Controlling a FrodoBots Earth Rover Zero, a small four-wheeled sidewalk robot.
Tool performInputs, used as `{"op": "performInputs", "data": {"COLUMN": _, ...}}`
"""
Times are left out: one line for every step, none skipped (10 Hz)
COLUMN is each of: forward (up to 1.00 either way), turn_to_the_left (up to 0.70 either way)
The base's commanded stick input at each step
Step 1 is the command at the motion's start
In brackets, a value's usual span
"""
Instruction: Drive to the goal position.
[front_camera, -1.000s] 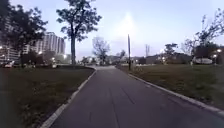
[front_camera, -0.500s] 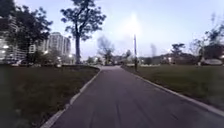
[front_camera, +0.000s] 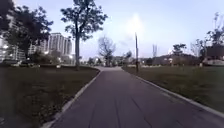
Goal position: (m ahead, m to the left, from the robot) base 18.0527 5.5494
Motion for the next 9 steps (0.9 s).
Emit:
{"op": "performInputs", "data": {"forward": 0.7, "turn_to_the_left": 0.0}}
{"op": "performInputs", "data": {"forward": 0.7, "turn_to_the_left": 0.0}}
{"op": "performInputs", "data": {"forward": 0.7, "turn_to_the_left": 0.0}}
{"op": "performInputs", "data": {"forward": 0.7, "turn_to_the_left": 0.0}}
{"op": "performInputs", "data": {"forward": 0.7, "turn_to_the_left": 0.06}}
{"op": "performInputs", "data": {"forward": 0.7, "turn_to_the_left": 0.16}}
{"op": "performInputs", "data": {"forward": 0.7, "turn_to_the_left": 0.27}}
{"op": "performInputs", "data": {"forward": 0.7, "turn_to_the_left": 0.29}}
{"op": "performInputs", "data": {"forward": 0.7, "turn_to_the_left": 0.04}}
